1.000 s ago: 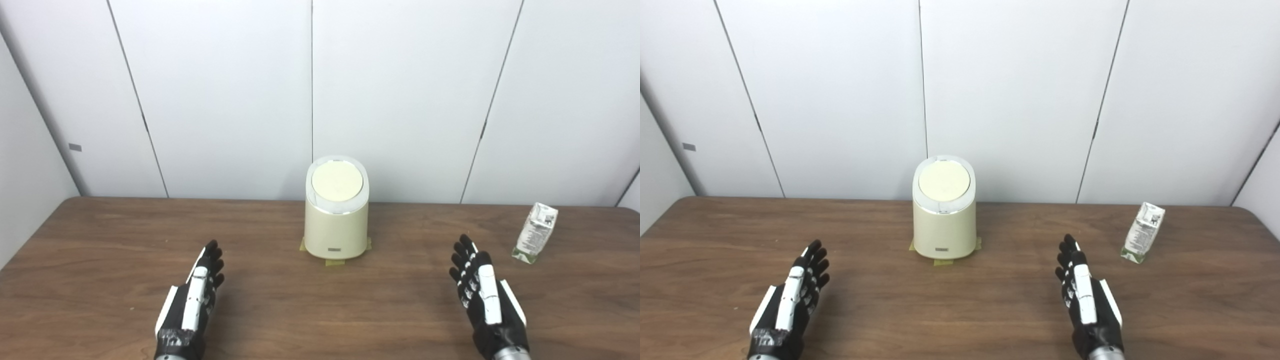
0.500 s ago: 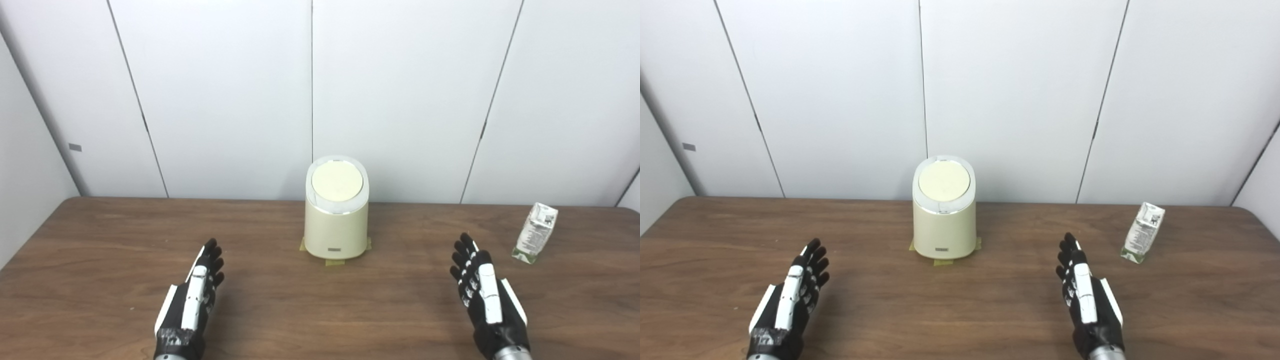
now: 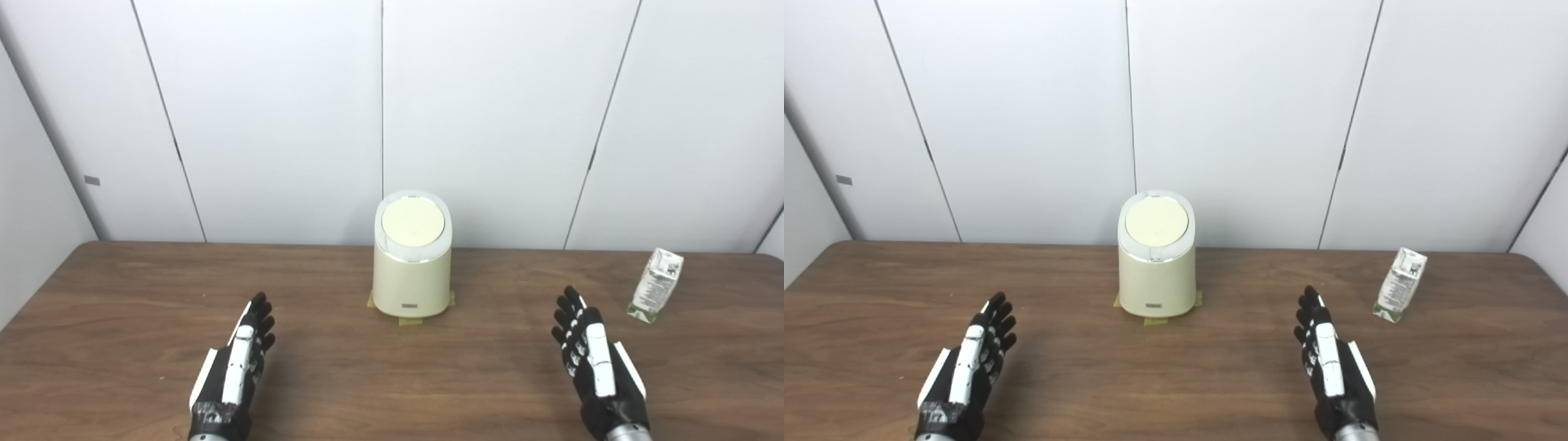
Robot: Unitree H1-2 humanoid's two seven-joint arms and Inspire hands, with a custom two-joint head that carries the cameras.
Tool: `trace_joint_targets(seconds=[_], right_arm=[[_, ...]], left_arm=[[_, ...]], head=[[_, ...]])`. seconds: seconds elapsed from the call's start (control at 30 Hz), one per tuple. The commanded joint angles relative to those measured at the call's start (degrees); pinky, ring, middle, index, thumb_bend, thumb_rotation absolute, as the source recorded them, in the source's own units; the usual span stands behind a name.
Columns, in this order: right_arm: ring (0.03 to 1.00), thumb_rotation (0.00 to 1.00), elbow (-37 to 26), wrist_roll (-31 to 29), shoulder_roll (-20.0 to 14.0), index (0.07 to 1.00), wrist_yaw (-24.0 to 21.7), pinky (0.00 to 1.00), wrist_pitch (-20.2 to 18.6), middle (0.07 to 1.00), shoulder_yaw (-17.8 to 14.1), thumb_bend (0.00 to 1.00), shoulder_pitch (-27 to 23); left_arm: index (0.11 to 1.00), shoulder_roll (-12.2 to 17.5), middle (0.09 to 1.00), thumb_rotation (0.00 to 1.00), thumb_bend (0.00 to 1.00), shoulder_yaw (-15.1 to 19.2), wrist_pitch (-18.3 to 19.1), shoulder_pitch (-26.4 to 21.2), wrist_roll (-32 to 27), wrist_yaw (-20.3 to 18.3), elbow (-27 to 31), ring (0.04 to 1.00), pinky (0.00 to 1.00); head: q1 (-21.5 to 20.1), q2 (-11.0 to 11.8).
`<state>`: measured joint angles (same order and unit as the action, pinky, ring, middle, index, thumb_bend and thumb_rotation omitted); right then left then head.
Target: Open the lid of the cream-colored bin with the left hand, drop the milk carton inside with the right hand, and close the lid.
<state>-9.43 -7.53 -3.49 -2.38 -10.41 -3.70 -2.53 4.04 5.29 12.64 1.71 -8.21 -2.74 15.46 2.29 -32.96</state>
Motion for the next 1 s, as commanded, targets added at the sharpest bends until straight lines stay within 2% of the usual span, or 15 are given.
trace_joint_targets(seconds=[0.0, 0.23, 0.63, 0.7, 0.73, 0.8, 0.83, 0.9, 0.97], right_arm=[[1.000, 1.00, -1.57, -0.02, -0.42, 0.993, -0.52, 1.00, 2.02, 1.000, 0.06, 0.65, -1.87], [1.000, 1.00, -1.58, -0.32, -0.65, 0.995, -0.96, 1.00, 2.45, 1.000, 0.06, 0.65, -1.57], [1.000, 1.00, -1.55, -0.09, -0.32, 0.995, -0.78, 1.00, 1.66, 1.000, 0.04, 0.65, -1.63], [1.000, 1.00, -1.27, -0.14, -0.20, 0.993, -0.79, 1.00, 1.75, 0.999, 0.08, 0.66, -1.73], [1.000, 1.00, -1.22, -0.21, -0.10, 0.992, -0.80, 1.00, 1.70, 0.998, 0.12, 0.66, -1.78], [1.000, 1.00, -0.92, -0.36, 0.01, 0.992, -0.88, 1.00, 1.78, 0.997, 0.16, 0.67, -1.88], [1.000, 1.00, -0.62, -0.50, 0.01, 0.992, -1.02, 1.00, 1.93, 0.998, 0.16, 0.67, -1.92], [1.000, 1.00, 0.02, -0.63, 0.00, 0.995, -1.20, 1.00, 2.29, 1.000, 0.18, 0.67, -2.03], [1.000, 1.00, 0.05, -0.62, 0.00, 0.995, -1.22, 1.00, 2.18, 1.000, 0.22, 0.66, -2.07]], left_arm=[[1.000, 0.79, 1.000, 1.00, 0.37, -0.43, -0.63, -1.61, 0.58, -0.29, 1.77, 1.000, 1.00], [1.000, 0.83, 1.000, 1.00, 0.33, -0.84, -0.12, -1.32, 0.71, -0.28, 2.24, 1.000, 1.00], [1.000, 1.41, 1.000, 1.00, 0.34, -1.33, 1.28, -1.32, 1.89, -0.72, 2.71, 1.000, 1.00], [1.000, 2.39, 1.000, 0.84, 0.42, -2.19, 1.46, -1.48, 3.86, -0.92, 2.52, 1.000, 1.00], [1.000, 2.75, 1.000, 0.81, 0.44, -2.58, 1.59, -1.69, 5.14, -0.62, 2.52, 1.000, 1.00], [1.000, 2.94, 0.997, 0.66, 0.55, -2.86, 1.74, -2.17, 6.62, 0.17, 2.54, 1.000, 1.00], [1.000, 2.66, 0.996, 0.63, 0.57, -2.68, 2.28, -2.85, 6.82, 0.70, 2.78, 1.000, 1.00], [1.000, 2.23, 0.979, 0.48, 0.67, -2.30, 4.05, -4.50, 7.32, 1.53, 3.27, 0.999, 1.00], [1.000, 3.71, 0.967, 0.42, 0.71, -2.86, 7.31, -7.72, 9.91, 1.55, 4.39, 0.982, 1.00]], head=[[-0.03, 0.19], [-0.01, 0.59], [-0.06, 0.57], [0.08, 0.82], [0.13, 1.00], [0.25, 1.11], [0.44, 1.34], [0.78, 1.56], [1.11, 1.58]])
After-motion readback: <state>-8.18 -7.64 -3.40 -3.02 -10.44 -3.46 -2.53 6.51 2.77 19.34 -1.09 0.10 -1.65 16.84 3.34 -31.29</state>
